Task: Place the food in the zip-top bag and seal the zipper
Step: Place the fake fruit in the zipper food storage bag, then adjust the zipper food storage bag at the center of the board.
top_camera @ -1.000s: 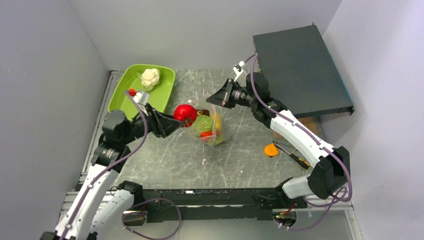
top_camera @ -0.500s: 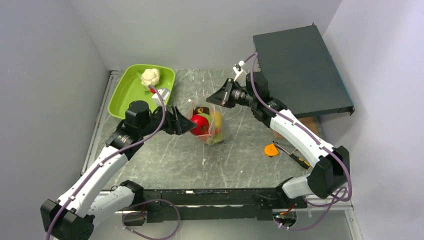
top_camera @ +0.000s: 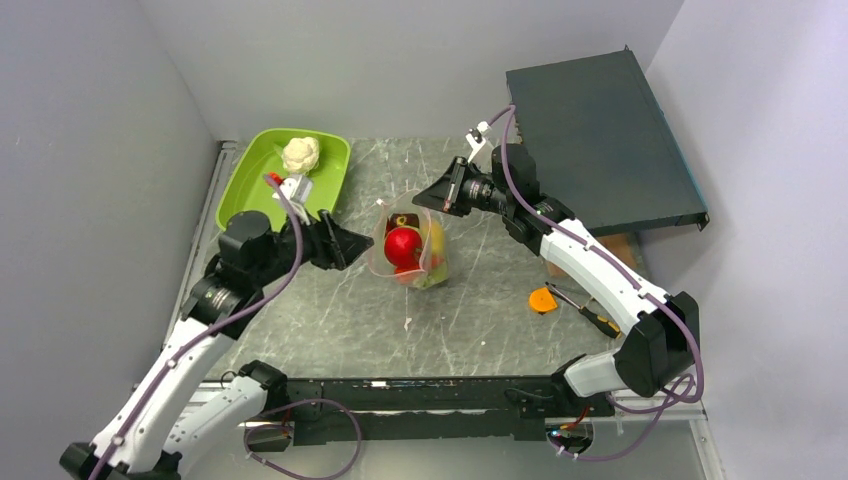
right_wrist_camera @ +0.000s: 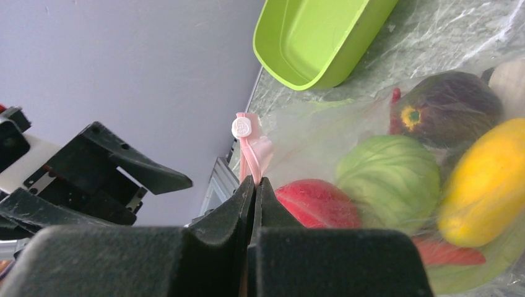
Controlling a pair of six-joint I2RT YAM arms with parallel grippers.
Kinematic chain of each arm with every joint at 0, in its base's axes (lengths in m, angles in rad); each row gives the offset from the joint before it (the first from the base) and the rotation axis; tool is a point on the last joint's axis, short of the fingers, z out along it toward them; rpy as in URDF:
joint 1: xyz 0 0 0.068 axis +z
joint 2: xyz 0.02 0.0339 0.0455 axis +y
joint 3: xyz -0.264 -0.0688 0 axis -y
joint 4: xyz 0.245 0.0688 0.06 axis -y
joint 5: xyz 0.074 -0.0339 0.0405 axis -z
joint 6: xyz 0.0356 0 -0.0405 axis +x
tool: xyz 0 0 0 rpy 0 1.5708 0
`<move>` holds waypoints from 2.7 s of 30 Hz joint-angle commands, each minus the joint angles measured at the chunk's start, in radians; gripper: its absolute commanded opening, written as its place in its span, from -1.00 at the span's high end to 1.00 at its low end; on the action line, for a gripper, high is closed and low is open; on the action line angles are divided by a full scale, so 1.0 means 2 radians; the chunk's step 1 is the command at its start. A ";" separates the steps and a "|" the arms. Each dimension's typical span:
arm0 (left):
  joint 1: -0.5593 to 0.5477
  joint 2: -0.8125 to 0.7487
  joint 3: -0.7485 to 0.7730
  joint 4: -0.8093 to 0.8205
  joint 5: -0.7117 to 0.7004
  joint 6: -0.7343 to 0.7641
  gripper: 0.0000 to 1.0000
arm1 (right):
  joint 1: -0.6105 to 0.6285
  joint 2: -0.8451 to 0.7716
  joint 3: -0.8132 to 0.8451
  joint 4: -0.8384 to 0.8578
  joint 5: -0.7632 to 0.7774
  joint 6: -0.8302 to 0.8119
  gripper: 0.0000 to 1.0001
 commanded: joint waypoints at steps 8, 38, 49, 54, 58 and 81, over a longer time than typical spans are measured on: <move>-0.002 -0.001 -0.039 -0.015 -0.046 -0.010 -0.62 | 0.000 -0.030 -0.001 0.049 0.001 0.014 1.00; -0.009 0.007 0.048 0.027 -0.001 -0.044 1.00 | 0.006 -0.040 0.061 -0.008 0.027 -0.082 1.00; -0.009 0.032 0.008 0.037 0.020 -0.090 1.00 | 0.051 -0.018 0.029 0.011 0.040 -0.073 1.00; -0.009 0.042 0.050 0.044 0.050 -0.084 1.00 | 0.060 0.002 0.078 -0.013 0.033 -0.084 1.00; -0.009 0.039 0.067 0.060 0.058 -0.099 1.00 | 0.076 -0.001 0.114 -0.030 0.049 -0.098 1.00; -0.007 0.021 0.111 0.002 0.000 -0.094 1.00 | 0.089 -0.018 0.126 -0.056 0.104 -0.128 1.00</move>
